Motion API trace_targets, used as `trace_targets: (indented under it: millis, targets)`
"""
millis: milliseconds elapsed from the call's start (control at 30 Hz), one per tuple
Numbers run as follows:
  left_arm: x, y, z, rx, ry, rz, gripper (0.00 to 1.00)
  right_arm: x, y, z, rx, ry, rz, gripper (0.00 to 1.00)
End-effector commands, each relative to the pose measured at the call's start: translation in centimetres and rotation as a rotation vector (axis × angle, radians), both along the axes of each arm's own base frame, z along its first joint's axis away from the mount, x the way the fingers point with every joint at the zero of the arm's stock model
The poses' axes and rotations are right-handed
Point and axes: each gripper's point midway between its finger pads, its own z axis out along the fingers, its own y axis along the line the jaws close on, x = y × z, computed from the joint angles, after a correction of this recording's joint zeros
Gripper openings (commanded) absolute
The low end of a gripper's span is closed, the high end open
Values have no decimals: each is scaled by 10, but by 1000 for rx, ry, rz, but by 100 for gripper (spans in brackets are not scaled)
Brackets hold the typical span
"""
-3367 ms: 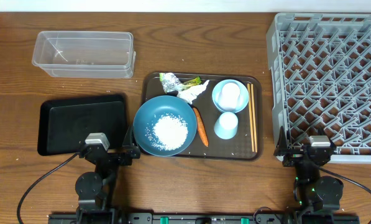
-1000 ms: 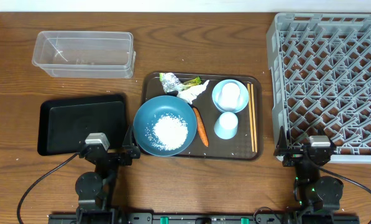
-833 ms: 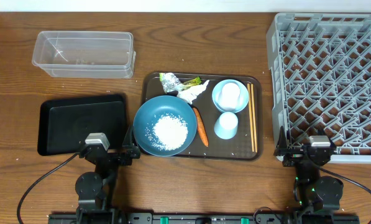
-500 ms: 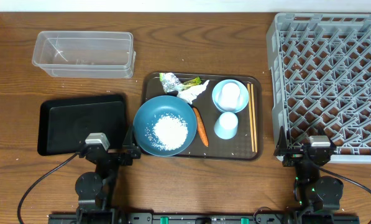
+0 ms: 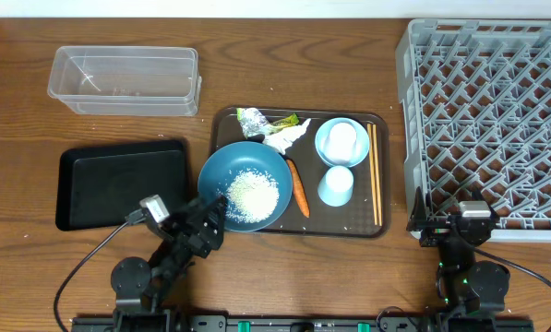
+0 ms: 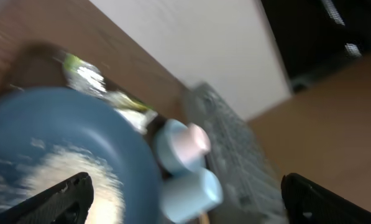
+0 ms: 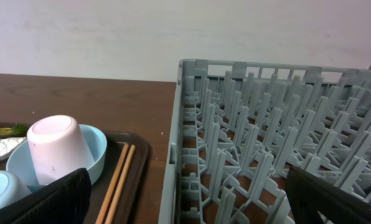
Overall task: Sort waste into correct bins and load items into the dishwasher rack
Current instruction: 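Reach the left gripper to the blue bowl rim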
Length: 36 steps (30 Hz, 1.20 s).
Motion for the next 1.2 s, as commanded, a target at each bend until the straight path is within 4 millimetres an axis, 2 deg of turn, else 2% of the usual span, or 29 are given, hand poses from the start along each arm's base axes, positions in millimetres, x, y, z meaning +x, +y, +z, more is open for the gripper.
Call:
trace_targets:
  millis: [0, 200, 300, 433, 567, 767, 867, 967, 1067, 1167]
  targets:
    - [-18, -21, 21, -68, -3, -154, 99, 0, 0, 0, -13, -2, -1, 99]
    - [-31, -23, 50, -19, -19, -172, 99, 0, 0, 0, -13, -2, -1, 99]
    - [-32, -15, 58, 49, 19, -113, 99, 0, 0, 0, -13, -2, -1, 99]
    - [-30, -1, 73, 199, 76, -43, 99, 0, 0, 0, -12, -2, -1, 99]
    - [-27, 2, 83, 327, 189, -78, 99, 0, 0, 0, -13, -2, -1, 99]
    - [-19, 3, 69, 448, 477, -173, 99, 0, 0, 0, -12, -2, -1, 99]
    - [-14, 0, 60, 533, 560, -202, 99, 0, 0, 0, -12, -2, -1, 99]
    - [-11, -9, 51, 628, 579, -230, 99, 0, 0, 0, -13, -2, -1, 99]
    - [-10, -12, 42, 730, 600, -179, 99, 0, 0, 0, -12, -2, -1, 99]
    - [-6, -20, 41, 825, 553, -161, 99, 0, 0, 0, -13, -2, -1, 99]
